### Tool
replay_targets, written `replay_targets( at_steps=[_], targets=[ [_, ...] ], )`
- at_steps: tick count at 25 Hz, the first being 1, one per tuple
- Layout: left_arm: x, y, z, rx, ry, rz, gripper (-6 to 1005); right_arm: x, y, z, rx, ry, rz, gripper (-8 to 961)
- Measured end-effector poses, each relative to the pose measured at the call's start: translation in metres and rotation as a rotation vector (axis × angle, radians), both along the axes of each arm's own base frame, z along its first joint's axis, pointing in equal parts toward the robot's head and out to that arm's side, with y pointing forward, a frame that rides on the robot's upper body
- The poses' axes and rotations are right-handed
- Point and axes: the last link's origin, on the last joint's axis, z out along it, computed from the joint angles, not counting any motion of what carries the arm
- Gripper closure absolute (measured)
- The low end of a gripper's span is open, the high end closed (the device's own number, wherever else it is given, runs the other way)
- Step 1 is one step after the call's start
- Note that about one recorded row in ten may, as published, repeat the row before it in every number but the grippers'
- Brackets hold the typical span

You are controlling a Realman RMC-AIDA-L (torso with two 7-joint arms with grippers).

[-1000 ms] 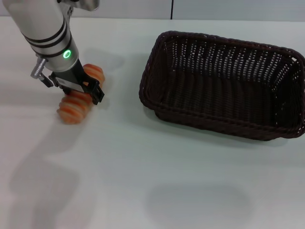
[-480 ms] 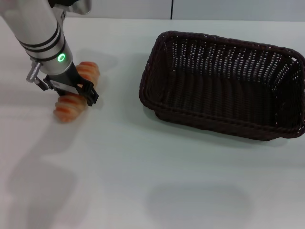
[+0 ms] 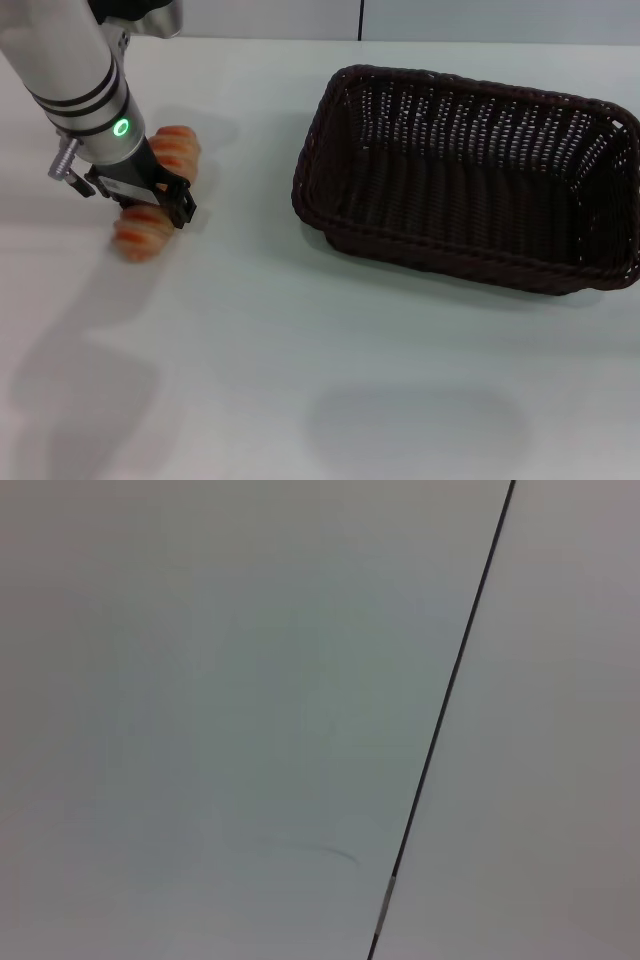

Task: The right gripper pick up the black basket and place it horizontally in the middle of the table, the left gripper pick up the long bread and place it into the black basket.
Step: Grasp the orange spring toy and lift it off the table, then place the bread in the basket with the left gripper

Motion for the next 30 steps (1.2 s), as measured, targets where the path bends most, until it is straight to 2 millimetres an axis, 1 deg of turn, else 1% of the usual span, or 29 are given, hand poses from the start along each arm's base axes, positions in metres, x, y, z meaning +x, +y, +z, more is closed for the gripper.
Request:
replay_targets(
  at_steps=[3,4,15,20,24,25,26,28,30],
  targets=[
    [0.001,-0.002,-0.001,-0.001,-0.005,-0.008,254,-0.001,0.0,-0.001,-0.003,0.002,0.005,191],
    [0.001,-0.002,-0.002,-0.004,-0.004,-0.011,417,0.0,-0.001,-0.001,-0.004,0.002,0.006,191],
    [0.006,-0.005,0.007,0.043,-0.037,-0.059,494,0.0,-0.005,0.003,0.005,0.011,0.02,191],
    [0.014,-0.008,0.017,0.087,-0.061,-0.12,521,0.0,-0.006,0.003,0.004,0.011,0.023,190],
    [0.019,-0.01,0.022,0.099,-0.066,-0.144,549,0.0,-0.006,0.004,0.003,0.011,0.026,190],
    [0.029,-0.013,0.027,0.103,-0.068,-0.178,556,0.0,-0.006,0.004,0.003,0.01,0.026,190],
    [0.032,-0.014,0.028,0.103,-0.068,-0.186,563,-0.001,-0.005,0.004,0.003,0.01,0.028,190],
    [0.043,-0.017,0.03,0.102,-0.071,-0.221,579,-0.001,-0.005,0.004,0.003,0.009,0.028,190],
    [0.061,-0.023,0.031,0.094,-0.079,-0.272,598,-0.001,-0.004,0.004,0.003,0.006,0.031,190]
  ],
)
